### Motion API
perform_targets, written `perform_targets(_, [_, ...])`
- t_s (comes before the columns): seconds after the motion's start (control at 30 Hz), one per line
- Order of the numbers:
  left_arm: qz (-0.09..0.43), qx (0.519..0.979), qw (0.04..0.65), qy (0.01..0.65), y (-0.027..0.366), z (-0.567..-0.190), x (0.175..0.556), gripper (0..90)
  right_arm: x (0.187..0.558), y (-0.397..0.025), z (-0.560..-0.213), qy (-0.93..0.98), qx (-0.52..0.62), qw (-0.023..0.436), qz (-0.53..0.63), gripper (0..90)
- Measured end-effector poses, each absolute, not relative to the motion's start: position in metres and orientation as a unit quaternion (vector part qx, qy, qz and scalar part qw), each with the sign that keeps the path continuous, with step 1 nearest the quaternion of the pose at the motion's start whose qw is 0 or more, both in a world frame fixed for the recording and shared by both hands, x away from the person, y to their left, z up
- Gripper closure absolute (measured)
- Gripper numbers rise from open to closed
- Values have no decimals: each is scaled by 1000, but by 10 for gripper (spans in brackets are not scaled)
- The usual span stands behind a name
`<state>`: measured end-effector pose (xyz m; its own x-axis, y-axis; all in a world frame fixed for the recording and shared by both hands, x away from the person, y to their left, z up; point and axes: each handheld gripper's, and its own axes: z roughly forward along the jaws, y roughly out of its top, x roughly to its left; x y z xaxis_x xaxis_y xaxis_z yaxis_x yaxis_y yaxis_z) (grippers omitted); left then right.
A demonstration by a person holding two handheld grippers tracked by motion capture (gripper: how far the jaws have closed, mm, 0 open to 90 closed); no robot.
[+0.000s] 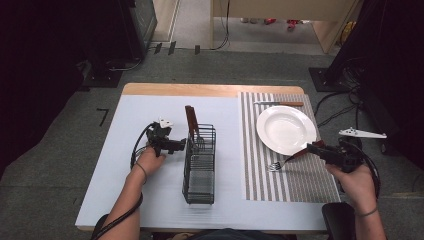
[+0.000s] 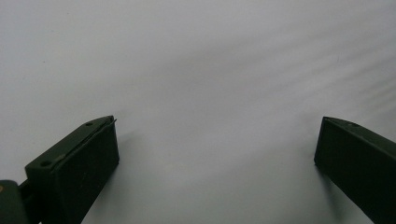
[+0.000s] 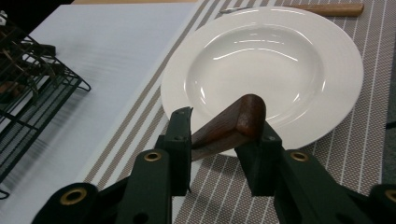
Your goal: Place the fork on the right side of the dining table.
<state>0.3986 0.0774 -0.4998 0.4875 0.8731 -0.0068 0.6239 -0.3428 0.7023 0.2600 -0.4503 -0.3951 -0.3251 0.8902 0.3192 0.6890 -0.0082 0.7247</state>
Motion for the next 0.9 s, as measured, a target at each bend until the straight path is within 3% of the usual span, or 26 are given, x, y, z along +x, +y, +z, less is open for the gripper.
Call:
perform_targets(0.57, [189, 797, 329, 469, 77, -500, 399, 0, 260, -470, -420, 692, 577, 121, 417, 552])
perform_targets(0.9, [190, 797, 329, 470, 77, -500, 399, 0, 257, -478, -434, 695, 583, 110, 407, 551])
